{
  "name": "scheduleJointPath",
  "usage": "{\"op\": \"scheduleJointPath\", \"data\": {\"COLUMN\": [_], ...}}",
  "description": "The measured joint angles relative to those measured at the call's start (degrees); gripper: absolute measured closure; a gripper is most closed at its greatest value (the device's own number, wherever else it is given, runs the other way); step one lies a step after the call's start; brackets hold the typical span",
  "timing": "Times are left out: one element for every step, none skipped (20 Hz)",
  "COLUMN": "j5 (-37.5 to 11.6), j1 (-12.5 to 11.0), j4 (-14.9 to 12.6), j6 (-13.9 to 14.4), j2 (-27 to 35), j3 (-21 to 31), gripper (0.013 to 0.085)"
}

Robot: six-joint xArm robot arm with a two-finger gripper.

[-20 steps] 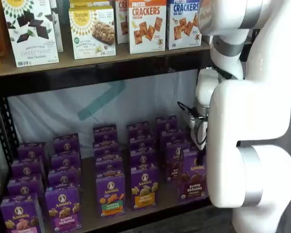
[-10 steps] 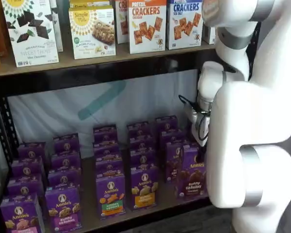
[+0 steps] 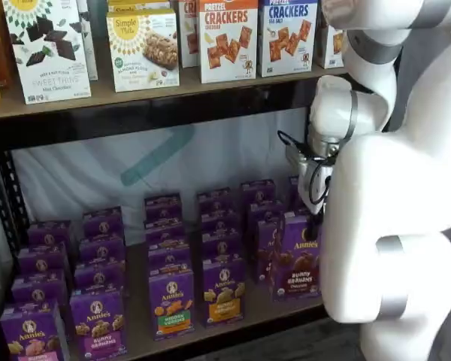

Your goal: Pick up the purple box with a brown patch in the center, on the bottom shelf, the fifth box from the left

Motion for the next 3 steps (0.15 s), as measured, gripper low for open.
{"op": "scheduleJointPath", "data": {"j5": [0.47, 1.09, 2.01], "j1": [0.01, -0.01, -0.07], "j4": [-0.02, -0.02, 0.02], "j6": [0.10, 0.16, 0.20], "j2": [-1.04, -2.13, -3.57], "j3": [0.37, 0.68, 1.03], "gripper": [0.0690, 0.0690, 0.0690]}}
